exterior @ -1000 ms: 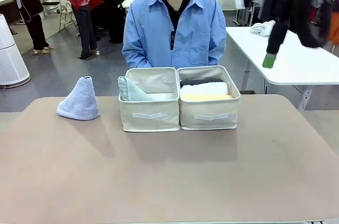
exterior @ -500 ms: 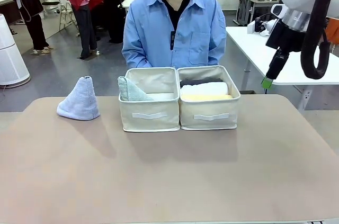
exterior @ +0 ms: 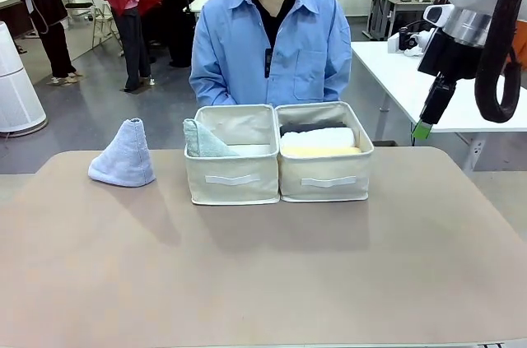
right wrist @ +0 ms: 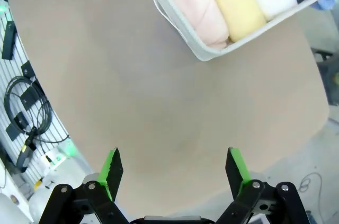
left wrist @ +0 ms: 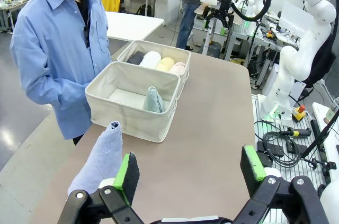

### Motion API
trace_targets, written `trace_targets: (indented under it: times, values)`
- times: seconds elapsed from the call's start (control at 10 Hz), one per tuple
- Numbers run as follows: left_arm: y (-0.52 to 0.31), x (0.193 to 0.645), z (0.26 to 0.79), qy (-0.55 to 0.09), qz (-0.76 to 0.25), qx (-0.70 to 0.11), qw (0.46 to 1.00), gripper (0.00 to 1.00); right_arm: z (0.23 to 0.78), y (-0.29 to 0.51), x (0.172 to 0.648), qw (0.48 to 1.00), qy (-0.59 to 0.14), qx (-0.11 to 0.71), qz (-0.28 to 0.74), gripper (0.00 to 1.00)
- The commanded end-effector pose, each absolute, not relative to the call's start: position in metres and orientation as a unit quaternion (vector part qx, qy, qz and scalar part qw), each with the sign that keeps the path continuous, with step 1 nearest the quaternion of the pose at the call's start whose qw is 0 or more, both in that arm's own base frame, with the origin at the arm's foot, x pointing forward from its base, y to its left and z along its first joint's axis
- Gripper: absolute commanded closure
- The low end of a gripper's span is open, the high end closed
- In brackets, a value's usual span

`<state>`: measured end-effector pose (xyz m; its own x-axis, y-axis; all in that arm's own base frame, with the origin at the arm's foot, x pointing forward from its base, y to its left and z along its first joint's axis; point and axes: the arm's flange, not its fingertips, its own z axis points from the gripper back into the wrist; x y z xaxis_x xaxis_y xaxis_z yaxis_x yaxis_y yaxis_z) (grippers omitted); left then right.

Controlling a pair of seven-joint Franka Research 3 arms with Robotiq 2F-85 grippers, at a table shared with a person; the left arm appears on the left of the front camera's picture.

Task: Sort the towels based on their folding style.
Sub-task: Pick up another triangle-folded towel from the table and place it in the left Fabric basket.

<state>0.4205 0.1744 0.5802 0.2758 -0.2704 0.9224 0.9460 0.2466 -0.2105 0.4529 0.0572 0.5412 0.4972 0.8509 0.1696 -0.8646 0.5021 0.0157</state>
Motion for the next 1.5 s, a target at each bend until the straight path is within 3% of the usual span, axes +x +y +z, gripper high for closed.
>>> trace_targets:
  times: [0.0, 0.5, 0.6, 0.7, 0.9, 1.0, 1.4]
  values:
    - [0.173, 0.419, 0.581, -0.413, -0.449, -0.421, 0.672, 0.00, 0.540, 0.057, 0.451, 0.864, -0.064, 0.042, 0.498, 0.00]
    - [0.173, 0.419, 0.581, -0.413, -0.449, -0.421, 0.672, 0.00, 0.541, 0.057, 0.453, 0.864, -0.070, 0.049, 0.496, 0.00]
    - [0.173, 0.419, 0.581, -0.413, -0.449, -0.421, 0.672, 0.00, 0.568, 0.024, 0.435, 0.786, -0.178, 0.131, 0.578, 0.00]
    - [0.173, 0.419, 0.581, -0.413, -0.449, -0.421, 0.672, 0.00, 0.581, -0.016, 0.437, 0.730, -0.261, 0.215, 0.594, 0.00]
    - [0.173, 0.419, 0.581, -0.413, -0.449, -0.421, 0.672, 0.00, 0.588, -0.086, 0.438, 0.663, -0.375, 0.290, 0.579, 0.00]
    - [0.173, 0.419, 0.581, -0.413, -0.449, -0.421, 0.672, 0.00, 0.583, -0.115, 0.431, 0.629, -0.392, 0.321, 0.589, 0.00]
    - [0.173, 0.419, 0.581, -0.413, -0.449, -0.421, 0.672, 0.00, 0.552, -0.210, 0.409, 0.584, -0.430, 0.377, 0.576, 0.00]
